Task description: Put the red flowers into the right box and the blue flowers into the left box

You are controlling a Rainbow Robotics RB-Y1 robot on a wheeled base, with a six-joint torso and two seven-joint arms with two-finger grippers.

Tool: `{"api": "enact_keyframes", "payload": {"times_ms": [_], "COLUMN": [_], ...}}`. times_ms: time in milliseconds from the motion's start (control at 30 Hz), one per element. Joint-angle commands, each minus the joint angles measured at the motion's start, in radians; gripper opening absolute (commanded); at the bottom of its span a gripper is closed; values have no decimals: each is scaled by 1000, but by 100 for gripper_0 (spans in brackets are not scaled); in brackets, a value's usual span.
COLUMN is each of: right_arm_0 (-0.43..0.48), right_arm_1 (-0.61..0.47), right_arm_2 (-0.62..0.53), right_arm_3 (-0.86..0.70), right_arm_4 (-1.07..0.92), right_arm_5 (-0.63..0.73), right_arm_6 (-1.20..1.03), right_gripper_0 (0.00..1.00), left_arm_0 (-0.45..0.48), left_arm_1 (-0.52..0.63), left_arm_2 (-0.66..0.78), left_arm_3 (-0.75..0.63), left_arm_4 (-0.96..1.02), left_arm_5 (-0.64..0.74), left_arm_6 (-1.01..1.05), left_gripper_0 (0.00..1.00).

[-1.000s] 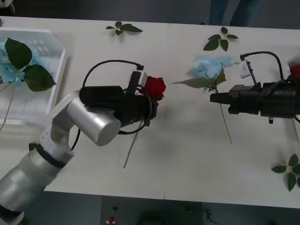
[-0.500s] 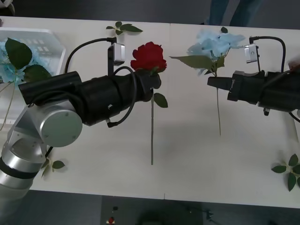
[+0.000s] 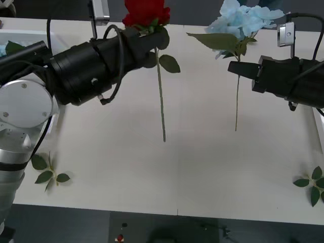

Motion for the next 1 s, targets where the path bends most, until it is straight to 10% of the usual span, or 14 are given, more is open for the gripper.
{"api": "enact_keyframes", "payload": {"times_ms": [33,533,600,633,667,1000], "right_arm_0": [-17,-85,-85,-85,-85,-85], "right_arm_1": [-32,-133,-136,-135,-136,-136], "right_arm_2": [49,210,210,208,210,208], "right_arm_3": [46,251,251,251,251,225], "right_arm_4": [21,352,363,363,363,328], "right_arm_5": [-46,-66,-66,-64,-64,-72], "right_arm_6": [-17,-17,-17,-17,-17,-17], "right_gripper_0": [0,0,34,86,98,100], "left_arm_0": [-35,-99,-113,-128,-134,-154], "left_arm_1": [-16,-64,-81,-94,-97,-117], "left_arm_2": [43,44,44,44,44,43], "left_arm_3": [-37,-10,-2,12,17,82], "left_arm_4": [91,337,337,337,337,308], "left_arm_5": [-10,93,119,145,154,230], "left_arm_6": [-154,-457,-488,-511,-522,-732], "left_gripper_0": [0,0,0,0,0,0]}}
